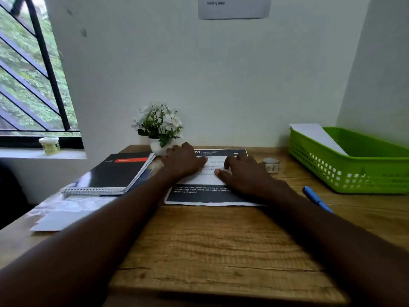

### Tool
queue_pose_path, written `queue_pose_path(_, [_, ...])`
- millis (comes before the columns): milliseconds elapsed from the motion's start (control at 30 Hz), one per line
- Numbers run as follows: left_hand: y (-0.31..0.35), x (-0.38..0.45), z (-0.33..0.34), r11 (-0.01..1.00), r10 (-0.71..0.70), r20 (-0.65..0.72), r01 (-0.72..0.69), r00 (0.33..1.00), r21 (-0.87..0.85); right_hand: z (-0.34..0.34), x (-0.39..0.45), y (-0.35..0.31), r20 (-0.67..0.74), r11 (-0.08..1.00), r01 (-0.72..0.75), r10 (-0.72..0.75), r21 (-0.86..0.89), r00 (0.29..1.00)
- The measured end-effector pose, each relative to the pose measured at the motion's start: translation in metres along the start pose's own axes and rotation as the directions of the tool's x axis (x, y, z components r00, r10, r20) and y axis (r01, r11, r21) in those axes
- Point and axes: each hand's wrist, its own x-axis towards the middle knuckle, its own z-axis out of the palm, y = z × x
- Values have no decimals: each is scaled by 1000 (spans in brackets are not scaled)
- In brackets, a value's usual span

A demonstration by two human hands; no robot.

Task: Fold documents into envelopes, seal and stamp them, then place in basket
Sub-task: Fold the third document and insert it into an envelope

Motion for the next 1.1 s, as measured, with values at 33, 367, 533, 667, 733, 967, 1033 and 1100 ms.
queue_pose_path(33, [-4,3,-1,1000,10,10,-9,1000,-26,0,0,0,1,1000,4,-4,-11,1000])
queue_pose_path(367, [-3,-2,-5,930,12,32,0,999,-368,-7,-12,-14,122,998,-17,23,-53,992])
queue_pose_path(533, [4,-8,-12,837,-38,-4,30,999,-546,-8,-11,-15,121,999,-38,41,-29,992])
queue_pose_path(667, [2,-8,-13,808,-82,-25,52,996,-587,-10,-12,-21,111,999,-27,25,16,993])
queue_pose_path(733, [0,-8,-14,808,-75,-27,45,997,-588,-13,-13,-22,75,999,-31,27,45,997])
queue_pose_path(967, [-3,-9,-16,839,-90,-7,72,996,-540,-14,-12,-15,-134,980,-42,70,197,989])
queue_pose_path(1033, [-4,-9,-19,808,-118,1,97,993,-581,-14,-9,-12,-165,966,-35,79,255,983])
queue_pose_path(1100, [-6,-5,-22,742,-147,38,136,988,-657,-14,-7,-10,-164,957,-38,89,288,983])
